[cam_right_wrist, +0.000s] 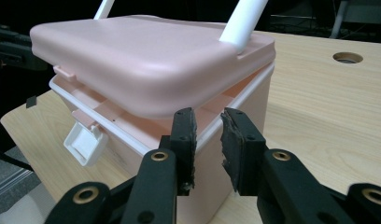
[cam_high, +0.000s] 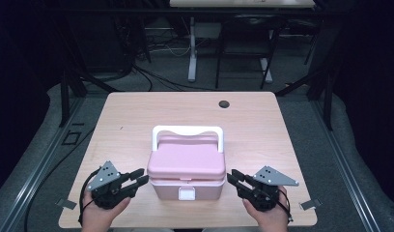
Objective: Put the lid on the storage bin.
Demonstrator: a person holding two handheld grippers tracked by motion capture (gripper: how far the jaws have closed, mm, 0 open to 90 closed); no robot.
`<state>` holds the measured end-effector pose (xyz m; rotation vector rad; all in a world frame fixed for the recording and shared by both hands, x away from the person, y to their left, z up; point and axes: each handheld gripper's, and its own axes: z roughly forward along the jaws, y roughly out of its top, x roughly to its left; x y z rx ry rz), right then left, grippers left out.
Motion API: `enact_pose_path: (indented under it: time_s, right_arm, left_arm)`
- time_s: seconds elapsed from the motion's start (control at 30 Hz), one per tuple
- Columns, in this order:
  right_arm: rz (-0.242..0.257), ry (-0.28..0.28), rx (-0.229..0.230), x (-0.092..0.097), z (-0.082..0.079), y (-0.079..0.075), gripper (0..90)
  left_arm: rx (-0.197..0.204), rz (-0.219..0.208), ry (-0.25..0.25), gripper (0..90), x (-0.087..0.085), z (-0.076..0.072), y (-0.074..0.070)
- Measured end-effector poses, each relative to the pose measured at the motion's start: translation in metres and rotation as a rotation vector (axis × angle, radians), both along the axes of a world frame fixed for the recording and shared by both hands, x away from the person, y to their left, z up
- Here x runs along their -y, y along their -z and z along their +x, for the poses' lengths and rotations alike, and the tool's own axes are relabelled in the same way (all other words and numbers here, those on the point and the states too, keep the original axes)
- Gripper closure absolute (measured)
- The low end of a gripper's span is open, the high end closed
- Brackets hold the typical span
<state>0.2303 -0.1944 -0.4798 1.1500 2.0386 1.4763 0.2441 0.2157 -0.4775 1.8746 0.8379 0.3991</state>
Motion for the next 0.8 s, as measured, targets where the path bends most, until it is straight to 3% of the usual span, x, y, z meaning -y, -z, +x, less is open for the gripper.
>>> enact_pose_path:
  time_s: [0.13,0.4,0.8]
  right_arm:
    - [-0.004,0.003,-0.01,0.004,-0.001,-0.001,73.8]
    - [0.001,0.008,-0.002,0.004,0.001,-0.001,73.9]
    - [0.005,0.025,0.01,0.006,0.012,-0.007,73.9]
  left_arm:
    - [-0.017,0.017,-0.009,68.1,-0.003,-0.002,0.002]
    - [-0.017,-0.009,-0.027,68.2,-0.008,0.001,0.0]
    - [-0.003,-0.013,-0.048,67.3,-0.009,0.016,-0.007]
